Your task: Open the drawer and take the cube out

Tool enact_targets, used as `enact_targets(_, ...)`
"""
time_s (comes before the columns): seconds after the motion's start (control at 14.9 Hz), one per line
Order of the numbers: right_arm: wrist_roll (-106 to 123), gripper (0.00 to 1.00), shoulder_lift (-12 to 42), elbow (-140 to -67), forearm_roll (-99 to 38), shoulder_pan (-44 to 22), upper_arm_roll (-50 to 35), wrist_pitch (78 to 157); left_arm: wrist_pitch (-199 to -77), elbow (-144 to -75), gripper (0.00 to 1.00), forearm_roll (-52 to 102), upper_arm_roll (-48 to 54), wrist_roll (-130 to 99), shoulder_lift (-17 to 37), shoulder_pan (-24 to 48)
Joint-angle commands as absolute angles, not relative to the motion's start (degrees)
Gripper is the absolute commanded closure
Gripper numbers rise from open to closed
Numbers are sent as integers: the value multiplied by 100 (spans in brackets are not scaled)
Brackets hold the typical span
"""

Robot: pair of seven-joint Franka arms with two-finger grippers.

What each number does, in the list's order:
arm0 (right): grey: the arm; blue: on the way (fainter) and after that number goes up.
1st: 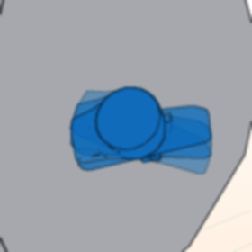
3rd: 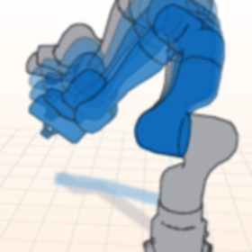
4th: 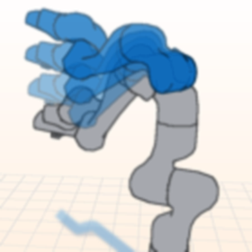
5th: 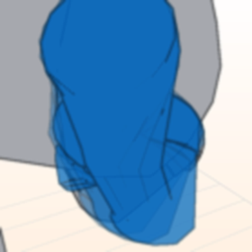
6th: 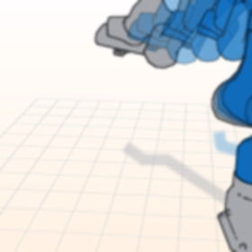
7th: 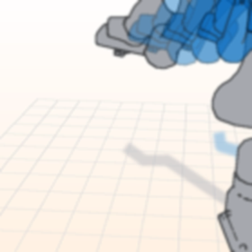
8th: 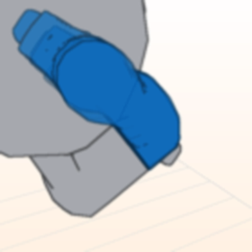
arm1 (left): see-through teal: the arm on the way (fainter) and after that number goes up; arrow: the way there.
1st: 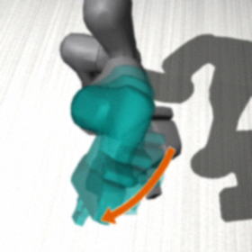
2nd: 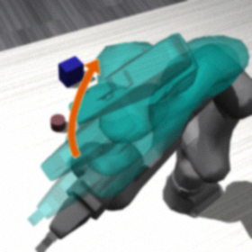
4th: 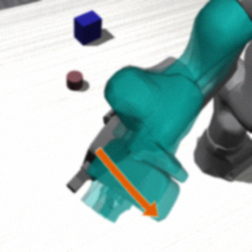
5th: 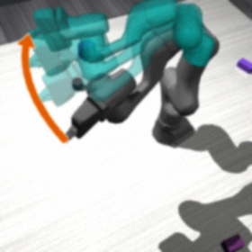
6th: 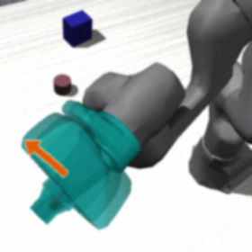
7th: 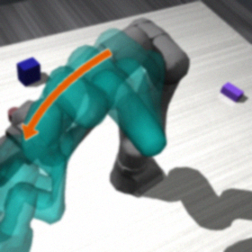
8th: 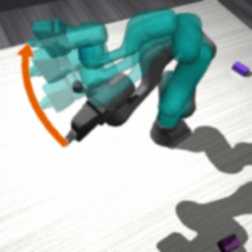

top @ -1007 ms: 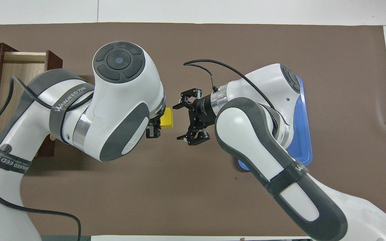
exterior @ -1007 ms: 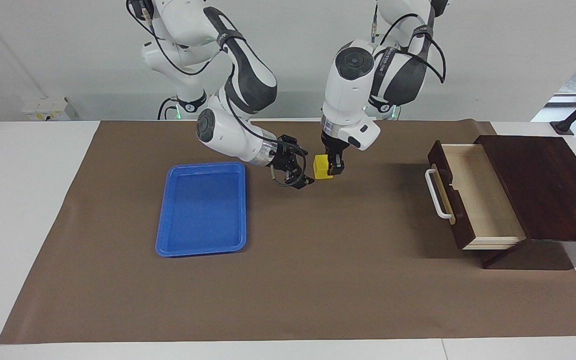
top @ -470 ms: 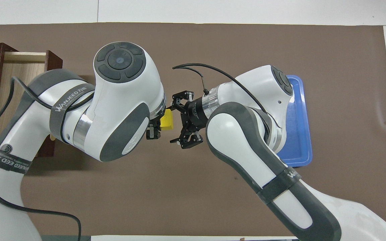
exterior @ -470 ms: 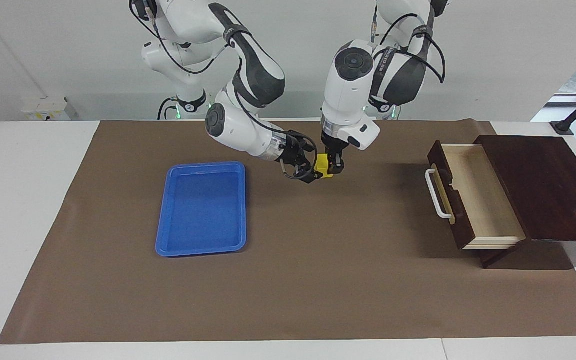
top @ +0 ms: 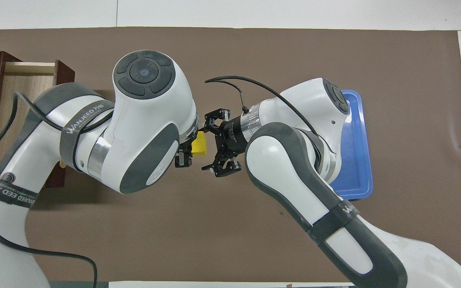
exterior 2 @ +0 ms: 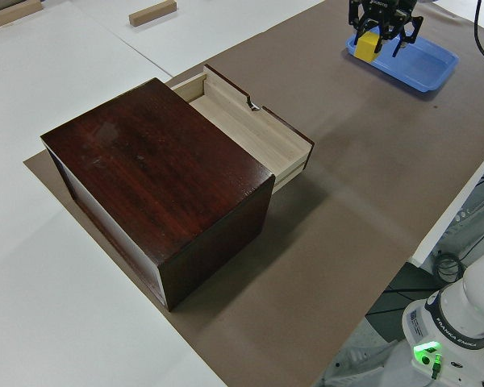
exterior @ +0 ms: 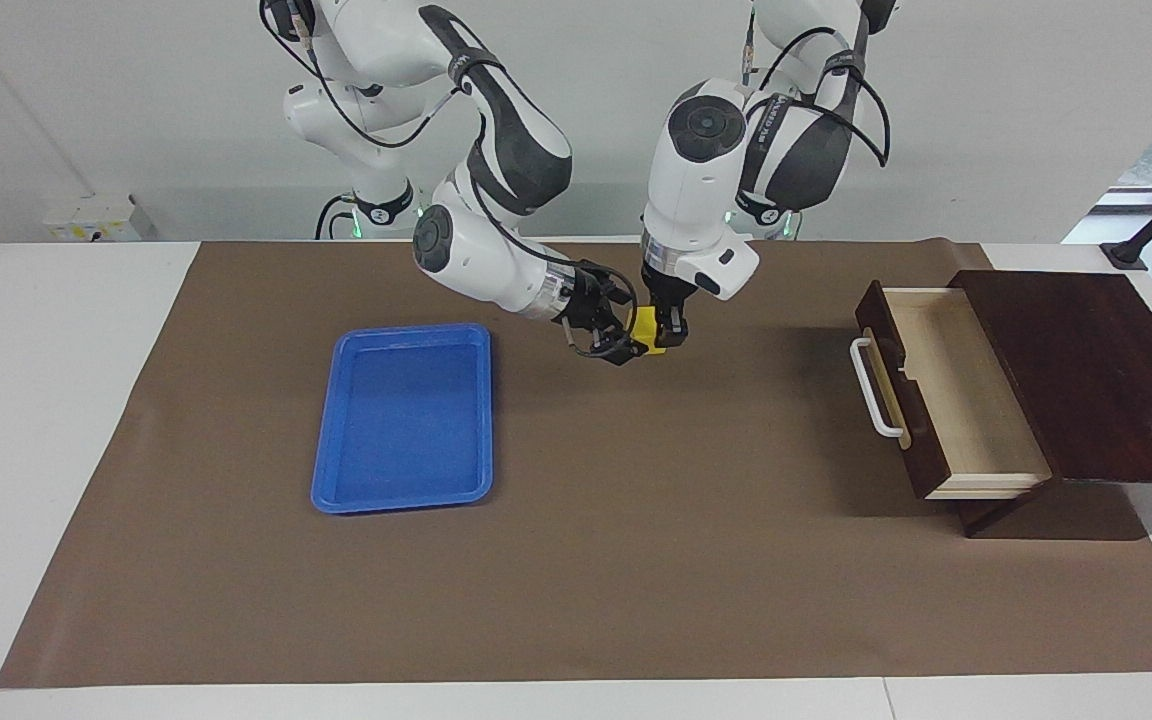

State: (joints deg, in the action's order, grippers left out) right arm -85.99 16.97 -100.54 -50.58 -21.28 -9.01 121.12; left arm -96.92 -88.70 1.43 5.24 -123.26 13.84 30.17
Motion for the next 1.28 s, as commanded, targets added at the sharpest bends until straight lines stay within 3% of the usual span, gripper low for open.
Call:
enact_targets(0.0, -8543, 80, 1723, -10028, -5186, -2162, -905, 12103, -9650, -8763, 100, 237, 431, -12401, 1397, 3103)
enact_targets(0.07, -8543, 100, 1723, -10028, -5177, -2153, -905, 12111, -9650, -8763, 100, 229, 431, -12401, 1389, 3094)
enact_targets(0.94, -8429, 100, 1731, -9976, -5212, -2074, -905, 12041, -9642, -8728, 100, 185, 431, -12384, 1397, 3085)
enact_targets(1.01, -8429, 100, 1731, -9967, -5212, -2066, -905, 12032, -9633, -8728, 70, 176, 431, -12384, 1397, 3085)
enact_targets(1.07, -8437, 100, 1731, -9932, -5212, -2065, -905, 12024, -9633, -8710, 18, 184, 431, -12366, 1389, 3085)
enact_targets(1.14, -8437, 100, 1740, -9923, -5212, -2057, -905, 12015, -9624, -8666, 0, 193, 431, -12323, 1363, 3068)
enact_targets(1.21, -8438, 100, 1740, -9914, -5212, -2057, -905, 12006, -9633, -8649, 0, 185, 439, -12305, 1336, 3041)
